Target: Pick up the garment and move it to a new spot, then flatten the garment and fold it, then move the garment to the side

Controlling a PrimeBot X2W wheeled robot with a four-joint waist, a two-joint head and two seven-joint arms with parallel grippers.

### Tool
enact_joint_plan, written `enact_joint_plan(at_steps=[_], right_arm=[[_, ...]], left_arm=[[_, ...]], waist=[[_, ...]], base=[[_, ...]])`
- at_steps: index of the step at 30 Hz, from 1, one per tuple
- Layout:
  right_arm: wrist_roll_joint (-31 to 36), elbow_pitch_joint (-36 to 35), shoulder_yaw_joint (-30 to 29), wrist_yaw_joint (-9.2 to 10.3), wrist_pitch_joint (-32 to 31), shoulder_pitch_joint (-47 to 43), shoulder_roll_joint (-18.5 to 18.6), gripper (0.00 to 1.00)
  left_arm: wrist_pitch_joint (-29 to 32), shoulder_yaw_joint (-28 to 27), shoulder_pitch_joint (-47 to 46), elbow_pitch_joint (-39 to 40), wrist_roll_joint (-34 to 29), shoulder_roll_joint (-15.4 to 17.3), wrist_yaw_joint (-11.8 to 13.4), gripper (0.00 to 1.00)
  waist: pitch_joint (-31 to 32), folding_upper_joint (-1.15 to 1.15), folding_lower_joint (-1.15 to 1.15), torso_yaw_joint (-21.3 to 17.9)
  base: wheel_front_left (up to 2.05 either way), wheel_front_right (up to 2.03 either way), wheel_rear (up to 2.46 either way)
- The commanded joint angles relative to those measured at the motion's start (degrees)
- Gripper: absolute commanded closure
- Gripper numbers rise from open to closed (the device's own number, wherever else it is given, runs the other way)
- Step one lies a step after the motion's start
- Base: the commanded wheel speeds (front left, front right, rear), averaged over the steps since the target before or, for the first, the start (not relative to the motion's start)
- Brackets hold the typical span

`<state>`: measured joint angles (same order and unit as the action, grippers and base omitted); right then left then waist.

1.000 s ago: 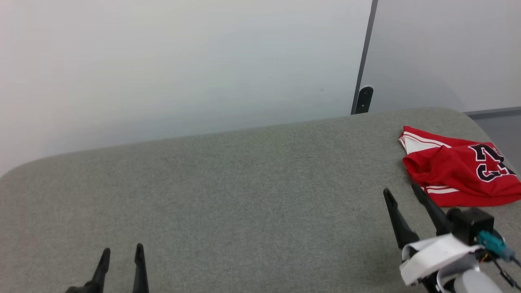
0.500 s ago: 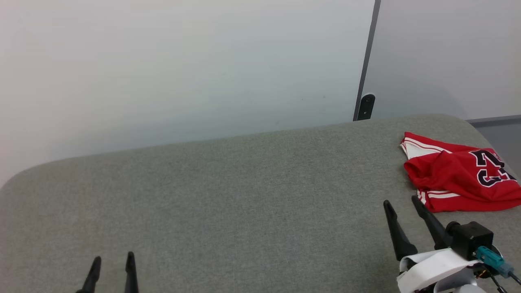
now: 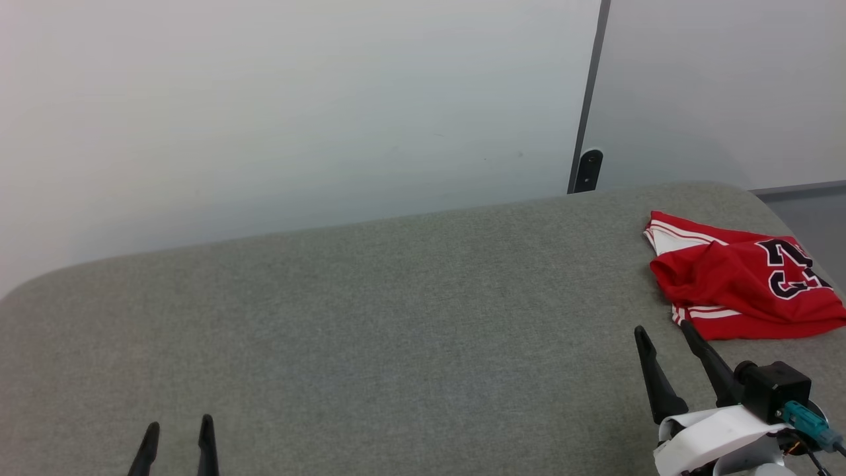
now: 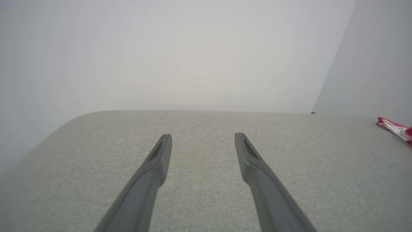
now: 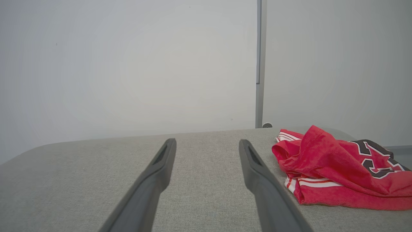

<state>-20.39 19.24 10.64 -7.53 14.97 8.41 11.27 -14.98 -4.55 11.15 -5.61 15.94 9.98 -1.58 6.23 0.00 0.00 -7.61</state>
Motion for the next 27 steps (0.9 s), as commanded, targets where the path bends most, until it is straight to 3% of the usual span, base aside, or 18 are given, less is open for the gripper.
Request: enact_joint_plan(at_steps=[1, 7, 14, 15, 27], right_arm=[[0.24, 0.19, 0.15, 0.09, 0.25, -0.38, 0.31, 0.0], [0.33, 0.09, 0.08, 0.09, 0.25, 0.02, 0.63, 0.0], [0.41, -0.35, -0.14, 0.09, 0.25, -0.16, 0.71, 0.0], [0.18, -0.24, -0.08, 0.0, -0.01, 0.0, 0.61, 1.0], [-8.15, 0.39, -2.06, 0.01, -2.81, -1.05, -0.7, 1.0]], left_arm=[[-0.22, -0.16, 0.6, 0.21, -0.86, 0.07, 0.08, 0.0], [-0.22, -0.78, 0.94, 1.06, -0.33, -0.61, -0.47, 0.0], [-0.21, -1.45, 1.78, 1.48, -1.53, -0.74, 0.65, 0.0], [0.0, -1.36, 1.22, 1.37, -1.4, -0.74, 0.56, 1.0], [3.24, -1.79, -1.11, -1.57, 7.53, -2.0, -0.2, 1.0]], waist=[[-0.04, 0.0, 0.0, -0.12], [0.0, 0.0, 0.0, -0.15], [0.3, 0.0, 0.0, -0.01], [0.3, 0.0, 0.0, -0.02], [-0.13, 0.0, 0.0, 0.51]], base=[[0.0, 0.0, 0.0], [0.0, 0.0, 0.0], [0.0, 0.0, 0.0], [0.0, 0.0, 0.0], [0.0, 0.0, 0.0]])
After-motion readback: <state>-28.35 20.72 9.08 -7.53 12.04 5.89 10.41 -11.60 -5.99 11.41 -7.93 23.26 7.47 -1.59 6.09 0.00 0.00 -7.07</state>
